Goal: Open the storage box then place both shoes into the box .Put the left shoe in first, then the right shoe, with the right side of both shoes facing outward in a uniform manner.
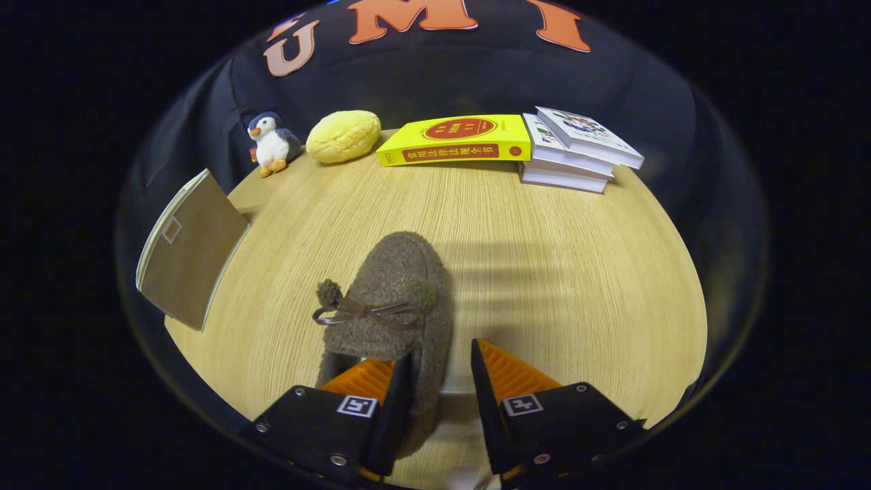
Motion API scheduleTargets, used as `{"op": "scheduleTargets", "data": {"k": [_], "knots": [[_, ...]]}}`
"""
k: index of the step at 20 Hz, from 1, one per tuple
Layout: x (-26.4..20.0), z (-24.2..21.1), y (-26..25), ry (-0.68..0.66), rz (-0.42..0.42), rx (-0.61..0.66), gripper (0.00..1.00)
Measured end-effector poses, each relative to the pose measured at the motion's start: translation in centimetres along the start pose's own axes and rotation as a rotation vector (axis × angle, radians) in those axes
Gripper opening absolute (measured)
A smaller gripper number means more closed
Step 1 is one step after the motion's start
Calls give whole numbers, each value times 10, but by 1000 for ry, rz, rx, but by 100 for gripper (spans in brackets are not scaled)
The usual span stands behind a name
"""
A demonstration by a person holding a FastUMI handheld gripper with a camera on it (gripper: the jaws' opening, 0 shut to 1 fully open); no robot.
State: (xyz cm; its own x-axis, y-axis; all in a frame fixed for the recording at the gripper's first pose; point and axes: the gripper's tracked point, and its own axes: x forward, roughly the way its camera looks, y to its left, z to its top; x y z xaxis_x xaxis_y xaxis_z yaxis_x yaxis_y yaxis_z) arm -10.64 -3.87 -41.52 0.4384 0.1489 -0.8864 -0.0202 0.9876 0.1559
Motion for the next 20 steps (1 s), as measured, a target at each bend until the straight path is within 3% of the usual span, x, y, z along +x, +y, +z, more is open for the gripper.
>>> {"op": "scheduleTargets", "data": {"k": [2,8,12,16,20], "knots": [[7,-5,10,22,42,25,41],[10,-5,4,56,-3,98,9],[-3,8,29,61,45,183,6],[-22,36,61,33,31,151,6],[-43,70,115,5,69,141,6]]}}
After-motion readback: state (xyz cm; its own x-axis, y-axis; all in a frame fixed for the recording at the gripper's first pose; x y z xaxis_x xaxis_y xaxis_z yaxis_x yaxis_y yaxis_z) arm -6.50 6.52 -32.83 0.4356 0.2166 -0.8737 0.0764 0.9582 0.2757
